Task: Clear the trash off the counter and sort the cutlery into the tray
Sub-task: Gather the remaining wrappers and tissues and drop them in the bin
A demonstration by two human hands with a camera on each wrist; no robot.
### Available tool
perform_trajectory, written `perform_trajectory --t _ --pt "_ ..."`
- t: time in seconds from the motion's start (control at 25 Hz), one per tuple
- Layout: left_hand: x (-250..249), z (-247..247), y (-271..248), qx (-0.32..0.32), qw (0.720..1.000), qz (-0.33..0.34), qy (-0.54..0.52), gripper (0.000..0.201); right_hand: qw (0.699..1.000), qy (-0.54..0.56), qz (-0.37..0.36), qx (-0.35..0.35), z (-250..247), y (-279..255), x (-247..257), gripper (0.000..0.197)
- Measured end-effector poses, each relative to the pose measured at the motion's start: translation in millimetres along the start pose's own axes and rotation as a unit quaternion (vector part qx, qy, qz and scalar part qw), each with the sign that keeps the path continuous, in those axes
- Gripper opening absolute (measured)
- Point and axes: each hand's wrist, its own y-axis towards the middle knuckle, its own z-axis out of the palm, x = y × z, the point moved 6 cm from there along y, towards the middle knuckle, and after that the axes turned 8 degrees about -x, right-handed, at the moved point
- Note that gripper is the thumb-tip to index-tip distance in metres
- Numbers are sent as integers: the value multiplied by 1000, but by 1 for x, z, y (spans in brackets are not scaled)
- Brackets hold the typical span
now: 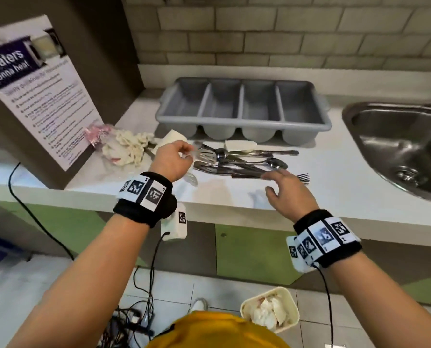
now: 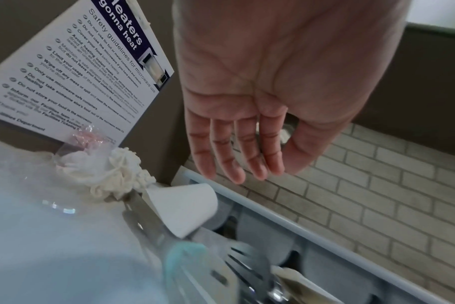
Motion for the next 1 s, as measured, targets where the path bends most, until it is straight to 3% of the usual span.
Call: perform_trajectory --t 0.24,0.44,0.6,0.76,1.0 --pt "62 -14 85 9 996 -11 88 51 998 -34 45 18 44 82 16 37" --pt "83 -1 122 111 986 -7 127 85 984 -121 89 97 80 138 16 65" --pt "91 17 134 207 968 13 145 103 966 -174 114 156 100 163 15 73" --pt "96 25 137 240 958 16 155 104 957 -207 135 151 105 174 13 69" --pt "93 16 149 191 976 19 105 85 953 -205 137 178 106 179 13 64"
